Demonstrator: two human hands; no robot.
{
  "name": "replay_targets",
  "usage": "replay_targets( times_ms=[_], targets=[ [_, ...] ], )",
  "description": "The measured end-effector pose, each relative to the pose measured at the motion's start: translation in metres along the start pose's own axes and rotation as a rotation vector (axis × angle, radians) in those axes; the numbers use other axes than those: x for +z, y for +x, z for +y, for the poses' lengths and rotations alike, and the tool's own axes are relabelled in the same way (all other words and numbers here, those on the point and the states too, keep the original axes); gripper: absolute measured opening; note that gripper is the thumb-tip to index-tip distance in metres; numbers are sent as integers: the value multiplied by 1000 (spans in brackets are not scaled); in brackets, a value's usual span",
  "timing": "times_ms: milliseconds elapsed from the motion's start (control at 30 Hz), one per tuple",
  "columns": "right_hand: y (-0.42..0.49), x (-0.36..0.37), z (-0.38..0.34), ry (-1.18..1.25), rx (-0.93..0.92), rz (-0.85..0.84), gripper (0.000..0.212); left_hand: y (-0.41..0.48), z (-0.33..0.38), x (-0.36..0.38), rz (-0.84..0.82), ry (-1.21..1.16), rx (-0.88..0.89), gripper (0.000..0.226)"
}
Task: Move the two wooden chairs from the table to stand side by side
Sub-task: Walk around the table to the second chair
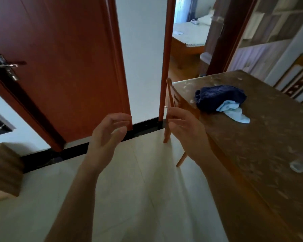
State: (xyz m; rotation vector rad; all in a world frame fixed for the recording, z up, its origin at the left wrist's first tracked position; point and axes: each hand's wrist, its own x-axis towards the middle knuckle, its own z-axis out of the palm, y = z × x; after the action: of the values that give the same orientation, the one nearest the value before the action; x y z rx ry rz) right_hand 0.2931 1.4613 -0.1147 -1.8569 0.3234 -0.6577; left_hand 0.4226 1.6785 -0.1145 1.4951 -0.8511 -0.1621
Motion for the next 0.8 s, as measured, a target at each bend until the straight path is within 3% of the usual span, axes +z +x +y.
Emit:
replay_targets(
  times_ms=[133, 467, 567, 800],
  targets=[
    [29, 27, -2, -36, 16, 155, 56, 71, -24, -24, -116, -33, 7, 32],
    [105, 24, 49, 3, 141, 434, 41, 211, -99, 6, -348, -210, -78, 24],
    [149, 32, 71, 9, 145, 436, 27, 256, -118, 4, -393, -195, -77, 24],
    [256, 30, 97, 22, 160, 477, 28, 383, -147, 4, -406, -165, -111, 45]
  ],
)
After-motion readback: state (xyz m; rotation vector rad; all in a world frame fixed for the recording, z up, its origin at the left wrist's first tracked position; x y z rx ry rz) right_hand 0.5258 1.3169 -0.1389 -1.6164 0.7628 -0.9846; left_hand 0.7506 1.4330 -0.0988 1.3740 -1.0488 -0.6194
